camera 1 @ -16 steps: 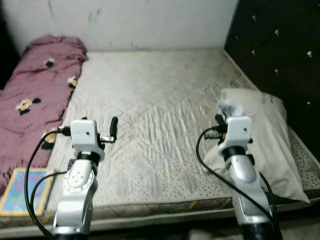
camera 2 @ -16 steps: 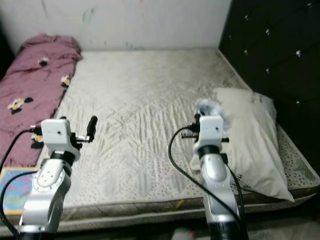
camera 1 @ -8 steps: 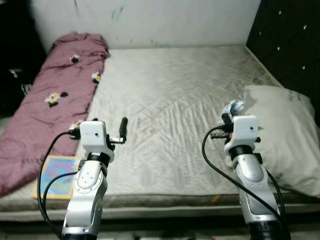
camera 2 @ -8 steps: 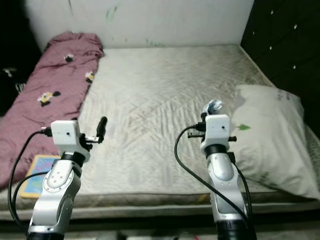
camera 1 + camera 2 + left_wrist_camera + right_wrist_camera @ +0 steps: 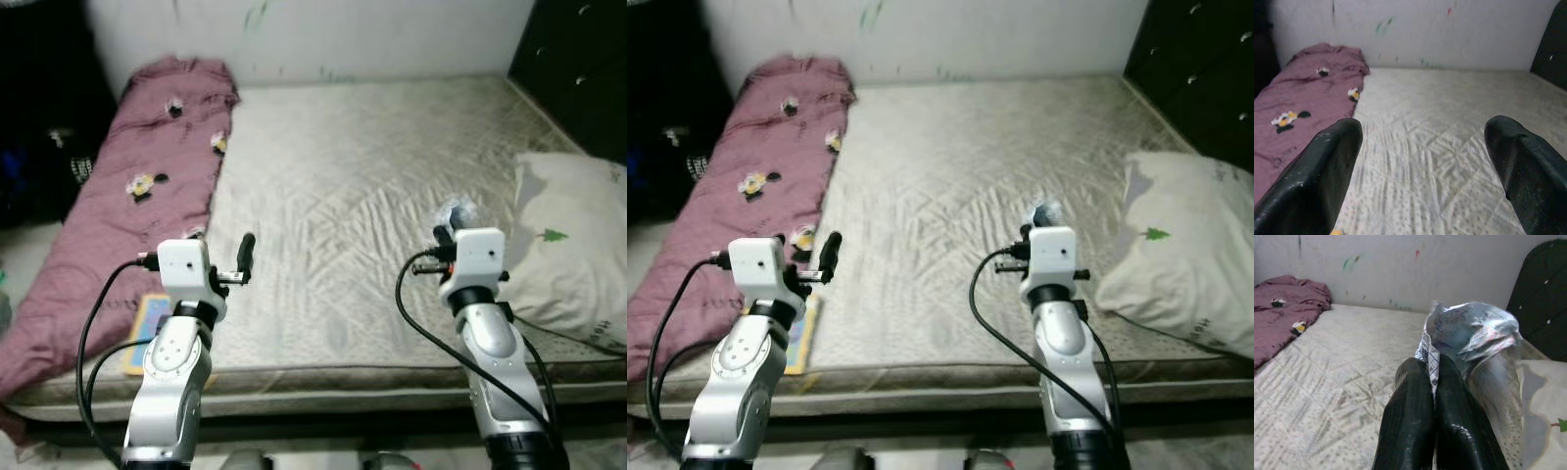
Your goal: Clean up the room
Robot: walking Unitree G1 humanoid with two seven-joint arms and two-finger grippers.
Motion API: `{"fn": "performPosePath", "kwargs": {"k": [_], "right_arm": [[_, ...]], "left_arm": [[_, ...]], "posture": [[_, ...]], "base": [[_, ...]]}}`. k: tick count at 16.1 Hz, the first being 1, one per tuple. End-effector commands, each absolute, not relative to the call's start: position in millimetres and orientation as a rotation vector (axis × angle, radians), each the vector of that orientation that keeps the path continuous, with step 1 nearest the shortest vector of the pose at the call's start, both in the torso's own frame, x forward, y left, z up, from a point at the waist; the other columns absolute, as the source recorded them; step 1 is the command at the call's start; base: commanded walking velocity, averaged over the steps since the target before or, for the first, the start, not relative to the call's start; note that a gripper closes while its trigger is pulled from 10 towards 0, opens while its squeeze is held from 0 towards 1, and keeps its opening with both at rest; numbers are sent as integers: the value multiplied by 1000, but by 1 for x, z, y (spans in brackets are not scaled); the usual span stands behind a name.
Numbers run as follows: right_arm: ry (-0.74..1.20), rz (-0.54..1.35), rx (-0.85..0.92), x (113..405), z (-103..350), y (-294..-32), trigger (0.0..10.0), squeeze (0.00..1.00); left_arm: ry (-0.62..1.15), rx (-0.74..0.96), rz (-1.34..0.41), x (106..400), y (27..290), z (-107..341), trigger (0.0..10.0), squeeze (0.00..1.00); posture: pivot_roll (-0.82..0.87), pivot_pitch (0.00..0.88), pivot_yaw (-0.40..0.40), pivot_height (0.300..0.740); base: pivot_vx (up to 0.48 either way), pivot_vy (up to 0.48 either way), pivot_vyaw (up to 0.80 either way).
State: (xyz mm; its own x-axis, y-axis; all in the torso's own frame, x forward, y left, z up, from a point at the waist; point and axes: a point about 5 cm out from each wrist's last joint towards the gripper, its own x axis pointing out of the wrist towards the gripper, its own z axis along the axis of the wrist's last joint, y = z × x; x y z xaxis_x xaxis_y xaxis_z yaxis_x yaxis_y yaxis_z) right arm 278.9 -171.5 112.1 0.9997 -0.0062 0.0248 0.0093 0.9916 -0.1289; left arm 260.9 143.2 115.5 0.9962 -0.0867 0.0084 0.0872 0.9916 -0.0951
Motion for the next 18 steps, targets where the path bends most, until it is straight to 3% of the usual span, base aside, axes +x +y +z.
{"fn": "performPosePath", "kwargs": {"k": [1,18], "right_arm": [[-41,17,-114,282,116,-162,10000,0],[-44,48,-112,286,117,-159,10000,0]], "left_arm": [[-2,-79,-70,260,152,117,10000,0],[-10,-82,-60,264,151,120,10000,0]], "posture": [[-40,0,27,740],[-53,0,33,740]], "base": [[0,480,0],[0,480,0]]}}
